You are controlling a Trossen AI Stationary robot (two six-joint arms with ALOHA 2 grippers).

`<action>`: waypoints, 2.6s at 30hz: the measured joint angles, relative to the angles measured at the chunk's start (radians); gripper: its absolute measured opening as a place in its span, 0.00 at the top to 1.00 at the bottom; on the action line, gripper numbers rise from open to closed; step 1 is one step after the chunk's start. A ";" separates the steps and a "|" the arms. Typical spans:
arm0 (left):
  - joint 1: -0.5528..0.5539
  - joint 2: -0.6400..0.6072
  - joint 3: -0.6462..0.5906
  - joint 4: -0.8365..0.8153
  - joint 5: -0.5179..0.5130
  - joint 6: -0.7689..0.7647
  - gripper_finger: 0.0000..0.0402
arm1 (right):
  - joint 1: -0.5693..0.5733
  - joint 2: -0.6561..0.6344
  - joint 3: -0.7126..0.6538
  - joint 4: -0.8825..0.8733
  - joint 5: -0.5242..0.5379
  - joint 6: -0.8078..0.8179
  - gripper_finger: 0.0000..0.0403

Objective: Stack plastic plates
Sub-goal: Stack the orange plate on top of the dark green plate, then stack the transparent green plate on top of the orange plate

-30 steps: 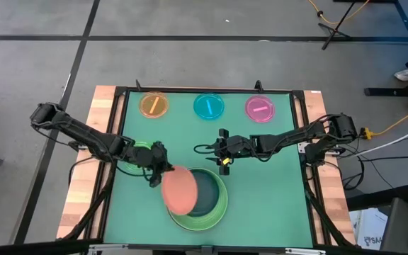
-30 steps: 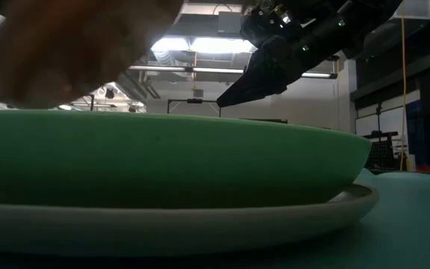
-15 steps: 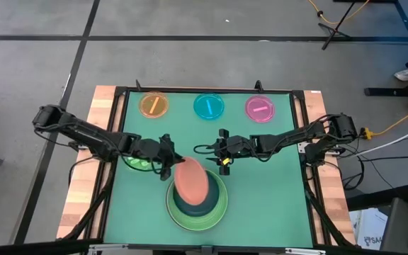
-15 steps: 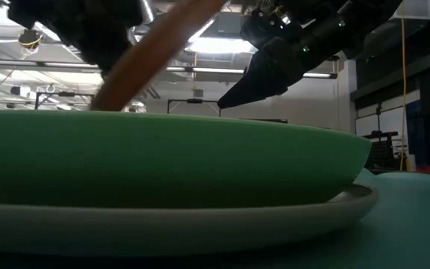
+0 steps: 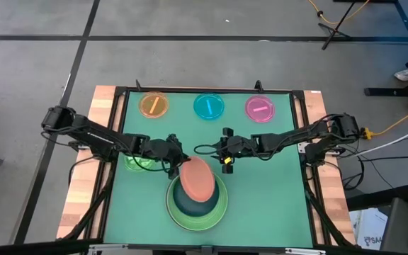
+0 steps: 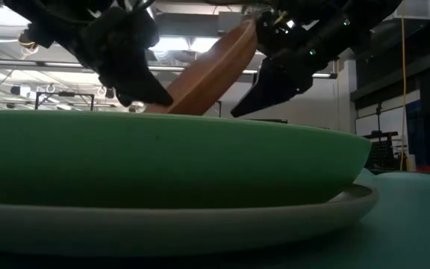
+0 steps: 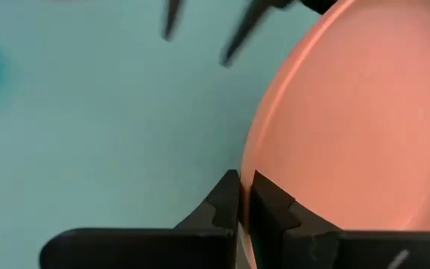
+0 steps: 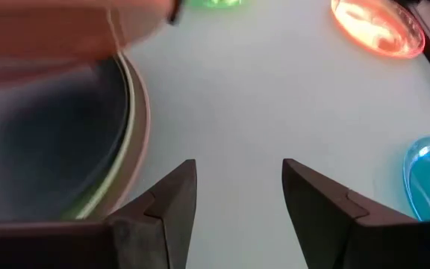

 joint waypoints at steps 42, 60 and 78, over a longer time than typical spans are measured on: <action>-0.036 -0.031 0.000 -0.241 0.291 -0.054 0.76 | 0.000 -0.003 0.000 -0.020 0.003 0.023 0.54; -0.229 -0.153 -0.001 -0.938 -0.025 -0.572 0.75 | 0.000 -0.003 0.000 -0.016 0.003 0.023 0.54; -0.245 -0.145 -0.001 -0.933 -0.053 -0.597 0.75 | 0.000 -0.003 0.000 -0.013 0.002 0.027 0.54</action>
